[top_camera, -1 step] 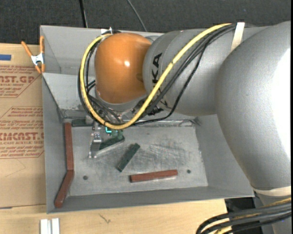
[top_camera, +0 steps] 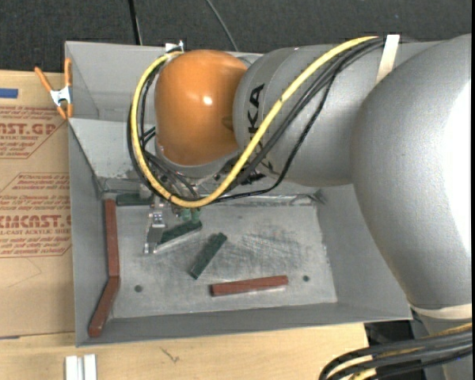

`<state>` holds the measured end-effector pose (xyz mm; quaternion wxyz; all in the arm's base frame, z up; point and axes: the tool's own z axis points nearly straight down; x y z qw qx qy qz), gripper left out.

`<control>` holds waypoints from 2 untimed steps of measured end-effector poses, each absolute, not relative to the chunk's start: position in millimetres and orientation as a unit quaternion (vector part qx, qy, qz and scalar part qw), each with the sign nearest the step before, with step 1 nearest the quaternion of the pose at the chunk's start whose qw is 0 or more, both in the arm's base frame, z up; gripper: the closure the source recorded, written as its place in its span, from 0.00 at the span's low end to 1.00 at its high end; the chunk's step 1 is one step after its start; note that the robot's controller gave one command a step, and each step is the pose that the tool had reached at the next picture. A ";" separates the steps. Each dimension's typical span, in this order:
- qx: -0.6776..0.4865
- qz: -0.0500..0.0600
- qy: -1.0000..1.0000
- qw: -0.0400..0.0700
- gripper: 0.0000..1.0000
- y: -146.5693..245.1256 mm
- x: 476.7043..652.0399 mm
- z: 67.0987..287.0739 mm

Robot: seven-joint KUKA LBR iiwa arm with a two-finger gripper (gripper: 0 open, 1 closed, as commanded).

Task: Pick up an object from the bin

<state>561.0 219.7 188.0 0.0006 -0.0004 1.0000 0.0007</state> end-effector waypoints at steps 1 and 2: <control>-0.063 0.001 0.998 0.002 0.00 185.4 566.5 137.0; -0.085 -0.001 0.996 0.001 0.00 128.3 572.5 128.9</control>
Offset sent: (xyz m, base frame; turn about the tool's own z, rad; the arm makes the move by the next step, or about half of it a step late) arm 0.0105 -0.0878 -0.0589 -0.1740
